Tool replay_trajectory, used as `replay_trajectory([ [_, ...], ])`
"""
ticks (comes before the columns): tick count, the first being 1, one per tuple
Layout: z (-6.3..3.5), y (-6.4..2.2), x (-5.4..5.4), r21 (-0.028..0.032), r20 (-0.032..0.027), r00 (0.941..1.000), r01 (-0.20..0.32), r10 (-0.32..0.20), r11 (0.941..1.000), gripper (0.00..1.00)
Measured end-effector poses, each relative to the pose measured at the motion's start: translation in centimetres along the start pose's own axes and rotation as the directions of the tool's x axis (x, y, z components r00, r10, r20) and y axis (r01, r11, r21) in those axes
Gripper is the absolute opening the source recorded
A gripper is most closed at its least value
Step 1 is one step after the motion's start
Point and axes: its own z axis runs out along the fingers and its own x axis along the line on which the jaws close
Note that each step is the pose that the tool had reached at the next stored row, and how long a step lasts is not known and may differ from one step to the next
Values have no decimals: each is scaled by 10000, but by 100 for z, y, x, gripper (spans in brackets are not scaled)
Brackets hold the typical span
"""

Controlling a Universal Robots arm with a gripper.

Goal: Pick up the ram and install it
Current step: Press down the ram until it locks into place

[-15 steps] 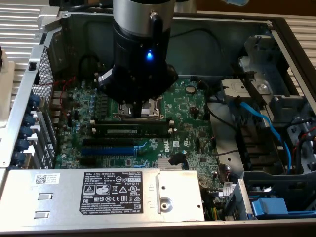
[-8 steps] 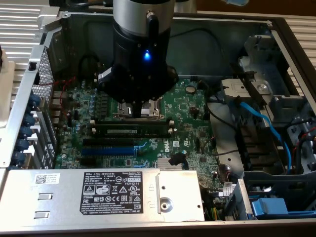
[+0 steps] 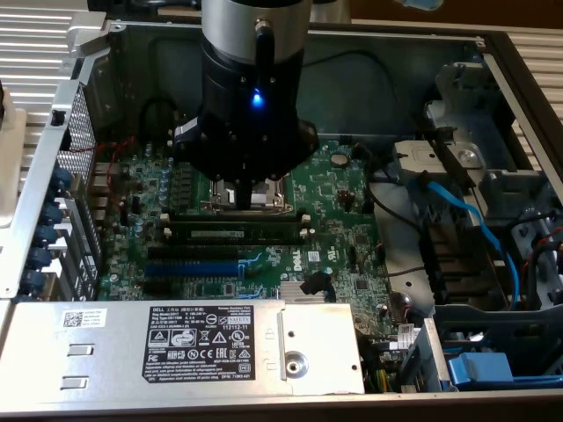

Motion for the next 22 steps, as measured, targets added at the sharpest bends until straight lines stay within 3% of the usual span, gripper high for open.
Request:
replay_trajectory([
  [8,-1,0,0,-31,27,9948,-1019,1020,9948,10],
  [13,-1,0,0,-51,43,9859,-1674,1674,9859,10],
  [19,-2,0,0,-76,58,9705,-2408,2409,9705,10],
  [22,-1,0,0,-77,60,9701,-2426,2426,9701,10],
])
